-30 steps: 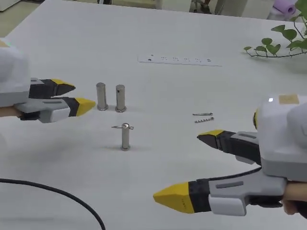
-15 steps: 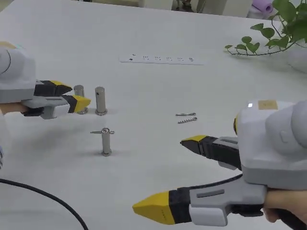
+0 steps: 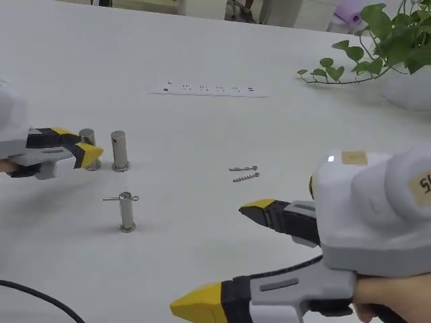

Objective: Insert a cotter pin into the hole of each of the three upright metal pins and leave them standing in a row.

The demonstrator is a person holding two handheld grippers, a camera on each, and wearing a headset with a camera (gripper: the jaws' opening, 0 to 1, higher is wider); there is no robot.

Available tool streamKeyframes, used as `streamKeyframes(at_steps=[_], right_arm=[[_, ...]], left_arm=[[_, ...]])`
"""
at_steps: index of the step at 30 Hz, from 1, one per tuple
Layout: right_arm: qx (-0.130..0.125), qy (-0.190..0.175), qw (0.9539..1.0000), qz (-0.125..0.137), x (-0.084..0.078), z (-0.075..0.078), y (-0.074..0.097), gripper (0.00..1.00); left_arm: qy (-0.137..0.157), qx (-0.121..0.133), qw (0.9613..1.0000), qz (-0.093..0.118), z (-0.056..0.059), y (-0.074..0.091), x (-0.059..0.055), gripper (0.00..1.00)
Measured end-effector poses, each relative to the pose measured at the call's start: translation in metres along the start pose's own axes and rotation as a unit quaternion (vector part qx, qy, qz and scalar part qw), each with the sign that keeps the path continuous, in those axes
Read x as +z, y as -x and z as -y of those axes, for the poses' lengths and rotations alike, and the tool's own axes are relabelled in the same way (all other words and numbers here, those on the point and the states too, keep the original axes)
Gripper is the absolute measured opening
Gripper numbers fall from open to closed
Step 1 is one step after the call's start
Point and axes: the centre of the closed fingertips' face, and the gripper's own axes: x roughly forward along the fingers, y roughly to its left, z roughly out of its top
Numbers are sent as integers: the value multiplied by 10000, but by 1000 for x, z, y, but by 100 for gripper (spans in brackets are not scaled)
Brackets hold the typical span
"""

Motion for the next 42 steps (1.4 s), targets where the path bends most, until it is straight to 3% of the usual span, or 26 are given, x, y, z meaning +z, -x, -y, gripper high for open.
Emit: streamKeyframes(at_steps=[10, 16, 23, 27, 29, 31, 38, 39, 42], right_arm=[[18, -7, 10000, -25, -1, 0, -1, 94], [2, -12, 10000, -6, -1, 0, -1, 93], [37, 40, 9999, -94, -5, -2, -1, 93], [2, 40, 10000, -41, -1, -1, 0, 93], [-23, 5, 10000, 4, 1, 1, 1, 93], [-50, 5, 10000, 14, 2, 2, 2, 93], [-76, 51, 10000, 4, 3, 3, 4, 93], [-78, 55, 10000, 12, 3, 3, 4, 93], [-79, 52, 9999, 46, 5, 2, 5, 93]], left_arm=[[49, -111, 9999, 43, 6, -5, 4, 12], [68, -73, 10000, 1, 7, -7, 4, 12], [135, -45, 9998, 104, 7, -5, 3, 11], [180, 80, 9998, 86, 3, -3, 2, 11], [96, 215, 9997, 55, -1, 1, 1, 11], [232, 133, 9996, 117, 0, 6, 2, 11], [42, -50, 9996, 288, 2, 35, 14, 11], [198, -218, 9985, 470, 7, 40, 21, 11], [217, -548, 9949, 824, 16, 57, 38, 11]])
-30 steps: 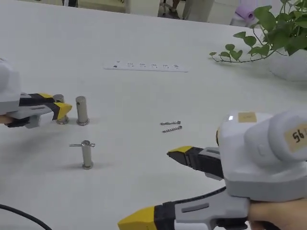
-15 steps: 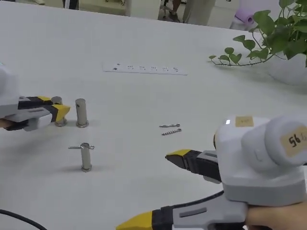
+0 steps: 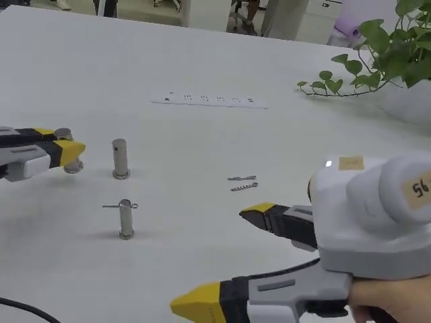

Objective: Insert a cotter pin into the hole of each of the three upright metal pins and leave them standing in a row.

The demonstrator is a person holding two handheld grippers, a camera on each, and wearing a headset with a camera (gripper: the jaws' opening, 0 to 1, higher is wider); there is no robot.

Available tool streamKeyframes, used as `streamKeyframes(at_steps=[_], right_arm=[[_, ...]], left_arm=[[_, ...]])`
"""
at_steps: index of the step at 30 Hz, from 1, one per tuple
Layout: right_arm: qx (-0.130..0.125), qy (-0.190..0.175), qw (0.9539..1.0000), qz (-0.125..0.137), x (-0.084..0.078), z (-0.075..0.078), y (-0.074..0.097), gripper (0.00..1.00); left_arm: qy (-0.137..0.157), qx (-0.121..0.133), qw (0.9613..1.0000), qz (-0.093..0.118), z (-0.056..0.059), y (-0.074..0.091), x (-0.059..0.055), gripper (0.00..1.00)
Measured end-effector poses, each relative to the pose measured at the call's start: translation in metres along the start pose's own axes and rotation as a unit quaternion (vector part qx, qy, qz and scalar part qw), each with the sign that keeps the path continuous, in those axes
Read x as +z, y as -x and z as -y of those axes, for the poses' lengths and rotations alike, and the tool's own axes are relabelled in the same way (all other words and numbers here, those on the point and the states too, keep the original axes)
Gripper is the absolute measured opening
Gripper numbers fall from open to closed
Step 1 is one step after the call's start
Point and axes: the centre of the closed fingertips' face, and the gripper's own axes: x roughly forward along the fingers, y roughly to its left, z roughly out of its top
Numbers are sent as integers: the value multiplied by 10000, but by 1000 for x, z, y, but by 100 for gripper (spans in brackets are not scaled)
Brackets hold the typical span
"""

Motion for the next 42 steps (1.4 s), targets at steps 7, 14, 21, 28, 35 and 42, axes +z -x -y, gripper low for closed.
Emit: streamKeyframes(at_steps=[7, 14, 21, 28, 35, 42], right_arm=[[23, 1, 10000, 12, -2, -1, 3, 93], [-47, -29, 10000, 73, -1, 3, 10, 93], [-102, -19, 9999, 126, 0, 8, 16, 93], [-176, -36, 9997, 162, -1, 15, 22, 93], [-156, -29, 9998, 153, -2, 15, 24, 93], [-130, -74, 9998, 161, -5, 14, 22, 92]], left_arm=[[-372, -621, 9971, 236, 27, 23, 38, 11], [-879, -1050, 9905, 95, 57, 33, 54, 11], [-747, -1182, 9901, -74, 92, 31, 47, 11], [-449, -1088, 9928, -217, 122, 23, 24, 11], [-399, -1045, 9927, -445, 140, 18, -5, 11], [-371, -912, 9927, -699, 150, 15, -31, 11]])
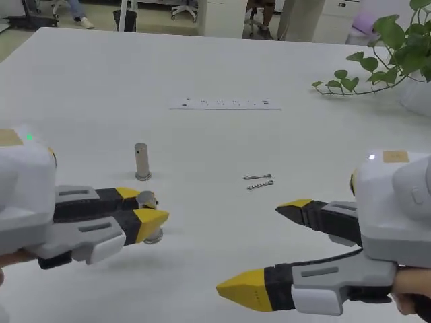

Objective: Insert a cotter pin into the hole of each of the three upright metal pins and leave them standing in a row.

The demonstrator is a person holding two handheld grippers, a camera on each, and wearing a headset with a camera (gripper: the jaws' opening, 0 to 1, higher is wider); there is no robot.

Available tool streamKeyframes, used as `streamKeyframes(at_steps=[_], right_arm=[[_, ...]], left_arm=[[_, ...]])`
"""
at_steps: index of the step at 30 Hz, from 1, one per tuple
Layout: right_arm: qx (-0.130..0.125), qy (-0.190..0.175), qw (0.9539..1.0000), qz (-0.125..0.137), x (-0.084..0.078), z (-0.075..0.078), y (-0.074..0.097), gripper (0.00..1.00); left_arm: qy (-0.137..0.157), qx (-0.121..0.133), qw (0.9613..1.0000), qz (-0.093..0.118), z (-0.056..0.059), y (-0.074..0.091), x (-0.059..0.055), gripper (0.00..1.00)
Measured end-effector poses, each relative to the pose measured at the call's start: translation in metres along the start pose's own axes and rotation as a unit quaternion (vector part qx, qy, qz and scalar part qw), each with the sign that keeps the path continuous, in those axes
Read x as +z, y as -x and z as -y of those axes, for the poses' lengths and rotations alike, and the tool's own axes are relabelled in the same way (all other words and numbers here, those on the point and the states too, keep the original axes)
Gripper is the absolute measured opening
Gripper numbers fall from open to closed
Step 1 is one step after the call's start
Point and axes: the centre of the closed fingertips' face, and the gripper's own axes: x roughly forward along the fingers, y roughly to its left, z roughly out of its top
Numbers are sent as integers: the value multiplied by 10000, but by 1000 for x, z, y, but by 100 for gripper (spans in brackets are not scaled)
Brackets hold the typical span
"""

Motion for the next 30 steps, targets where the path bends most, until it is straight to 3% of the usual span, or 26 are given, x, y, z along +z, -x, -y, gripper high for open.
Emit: streamKeyframes(at_steps=[7, 12, 15, 27, 30], right_arm=[[-22, -8, 10000, -41, -3, -1, 0, 92], [-55, -4, 10000, -65, -4, 0, 2, 92], [-72, -7, 9999, -75, -5, 0, 3, 91], [-96, -19, 9999, -90, -6, 0, 3, 91], [-102, -18, 9999, -90, -6, 0, 2, 91]], left_arm=[[-49, 4, 9997, -239, 13, -11, -22, 11], [24, 5, 9998, -211, 16, -15, -30, 11], [-114, 15, 9996, -264, 19, -18, -35, 11], [-61, 108, 9998, -151, 17, -22, -38, 11], [-204, 144, 9996, -129, 18, -21, -39, 11]])
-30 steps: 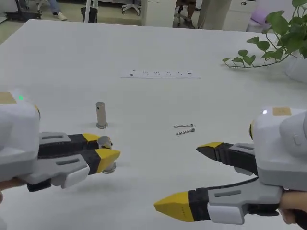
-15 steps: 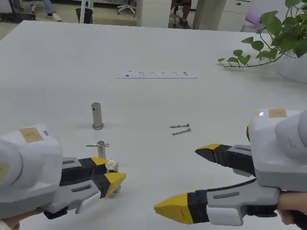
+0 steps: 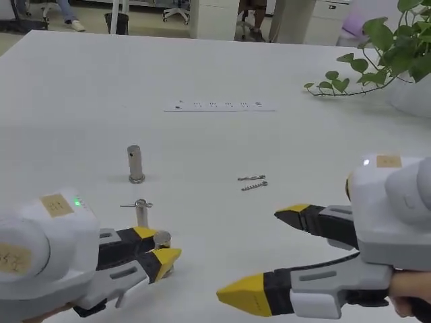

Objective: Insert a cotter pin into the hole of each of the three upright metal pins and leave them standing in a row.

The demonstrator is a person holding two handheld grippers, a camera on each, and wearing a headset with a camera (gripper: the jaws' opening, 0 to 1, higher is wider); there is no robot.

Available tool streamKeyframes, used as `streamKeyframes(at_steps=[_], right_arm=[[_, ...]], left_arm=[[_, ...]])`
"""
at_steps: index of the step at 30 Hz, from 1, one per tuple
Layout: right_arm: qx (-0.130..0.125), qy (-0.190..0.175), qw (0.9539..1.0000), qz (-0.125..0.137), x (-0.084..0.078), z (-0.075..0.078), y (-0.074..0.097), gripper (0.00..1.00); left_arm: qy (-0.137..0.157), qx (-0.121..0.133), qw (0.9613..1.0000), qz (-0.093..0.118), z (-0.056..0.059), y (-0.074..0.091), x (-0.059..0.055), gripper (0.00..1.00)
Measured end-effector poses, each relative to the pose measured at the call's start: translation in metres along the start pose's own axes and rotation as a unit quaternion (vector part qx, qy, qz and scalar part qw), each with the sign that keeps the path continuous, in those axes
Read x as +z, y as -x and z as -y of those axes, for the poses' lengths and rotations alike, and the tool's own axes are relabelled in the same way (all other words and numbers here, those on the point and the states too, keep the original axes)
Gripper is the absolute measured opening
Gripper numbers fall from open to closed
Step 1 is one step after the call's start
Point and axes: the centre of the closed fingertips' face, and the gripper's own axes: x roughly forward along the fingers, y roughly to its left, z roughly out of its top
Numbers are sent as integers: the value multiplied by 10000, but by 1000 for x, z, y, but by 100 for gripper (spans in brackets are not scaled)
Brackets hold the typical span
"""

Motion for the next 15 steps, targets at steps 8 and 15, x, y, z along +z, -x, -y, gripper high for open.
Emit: streamKeyframes(at_steps=[8, 15], right_arm=[[33, 55, 10000, -5, 2, -2, 0, 91], [55, 104, 9999, -50, 0, -2, 2, 91]], left_arm=[[61, -50, 10000, 25, 1, 0, 0, 12], [93, -92, 9999, 103, 5, 2, 1, 18]])
